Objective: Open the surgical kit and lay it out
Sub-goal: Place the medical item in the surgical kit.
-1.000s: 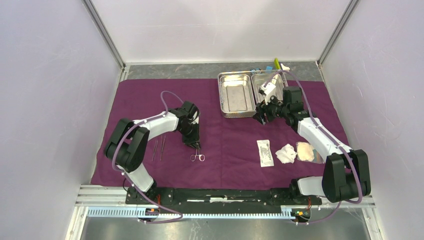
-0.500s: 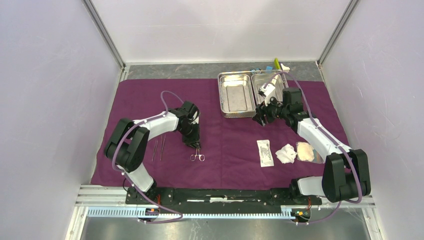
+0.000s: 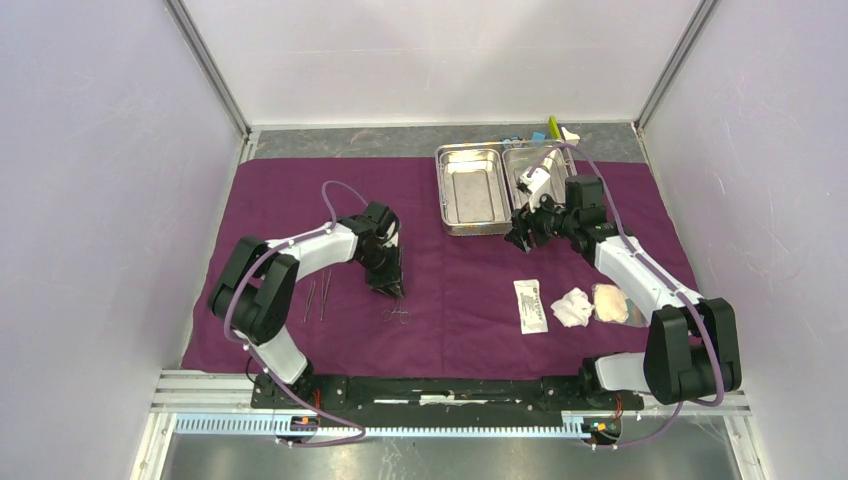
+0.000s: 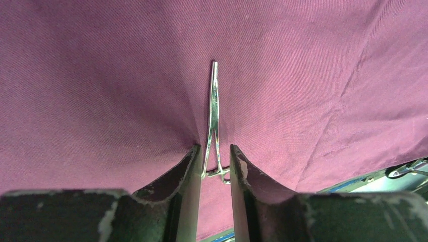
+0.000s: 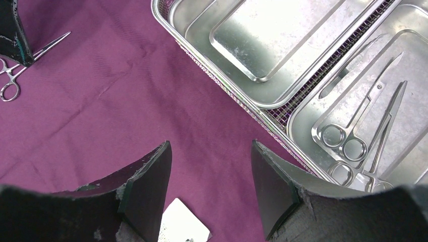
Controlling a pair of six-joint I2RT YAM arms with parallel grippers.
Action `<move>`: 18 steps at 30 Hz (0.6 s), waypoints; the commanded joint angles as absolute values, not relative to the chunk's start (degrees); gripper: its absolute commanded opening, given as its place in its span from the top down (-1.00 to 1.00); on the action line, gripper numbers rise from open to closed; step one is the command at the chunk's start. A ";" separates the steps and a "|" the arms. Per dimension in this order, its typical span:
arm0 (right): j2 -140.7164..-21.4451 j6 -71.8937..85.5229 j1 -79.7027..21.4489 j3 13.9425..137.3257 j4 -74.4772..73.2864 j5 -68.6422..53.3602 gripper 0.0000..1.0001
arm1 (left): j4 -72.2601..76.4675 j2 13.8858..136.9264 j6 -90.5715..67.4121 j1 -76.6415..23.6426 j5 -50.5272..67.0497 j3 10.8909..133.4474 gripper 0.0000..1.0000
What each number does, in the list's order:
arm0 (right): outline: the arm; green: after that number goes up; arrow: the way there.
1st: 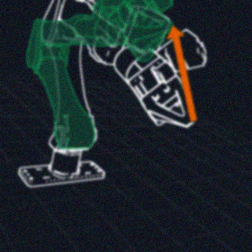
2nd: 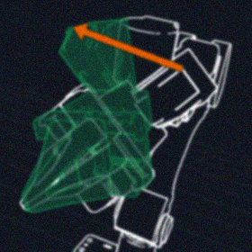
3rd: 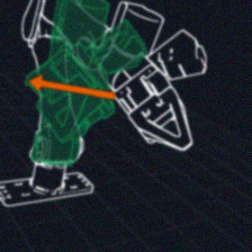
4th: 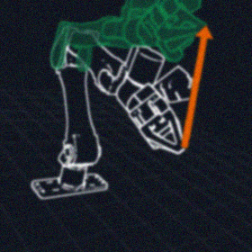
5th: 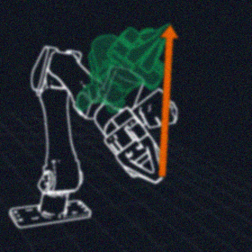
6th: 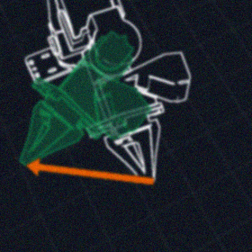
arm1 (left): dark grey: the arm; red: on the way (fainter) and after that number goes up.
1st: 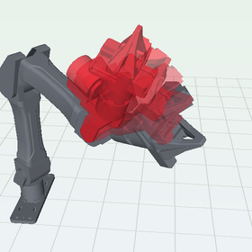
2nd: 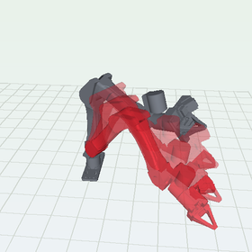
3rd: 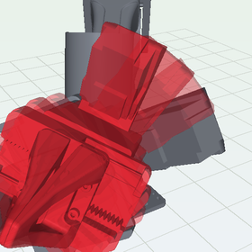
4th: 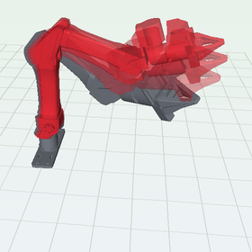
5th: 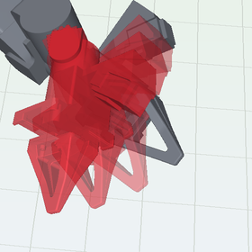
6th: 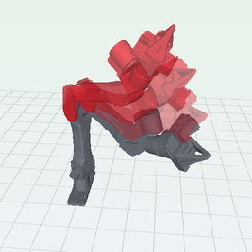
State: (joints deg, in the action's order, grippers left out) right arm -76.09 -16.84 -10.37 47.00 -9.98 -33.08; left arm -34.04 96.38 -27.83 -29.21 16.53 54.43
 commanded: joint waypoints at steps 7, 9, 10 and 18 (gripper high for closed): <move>-76.19 -18.85 -10.01 48.12 -9.23 -32.35 -0.30 | -34.41 94.14 -28.06 -28.77 13.53 56.92 0.13; -76.10 -18.98 -10.00 49.12 -9.36 -30.95 -0.30 | -34.63 93.38 -27.79 -28.61 13.14 57.17 0.06; -76.05 -19.07 -10.01 49.74 -9.43 -30.16 -0.31 | -34.71 93.02 -27.73 -28.52 13.06 57.34 0.02; -76.80 -18.11 -9.90 54.22 -8.06 -19.90 -0.32 | -35.60 88.14 -26.18 -27.74 12.59 60.56 -0.26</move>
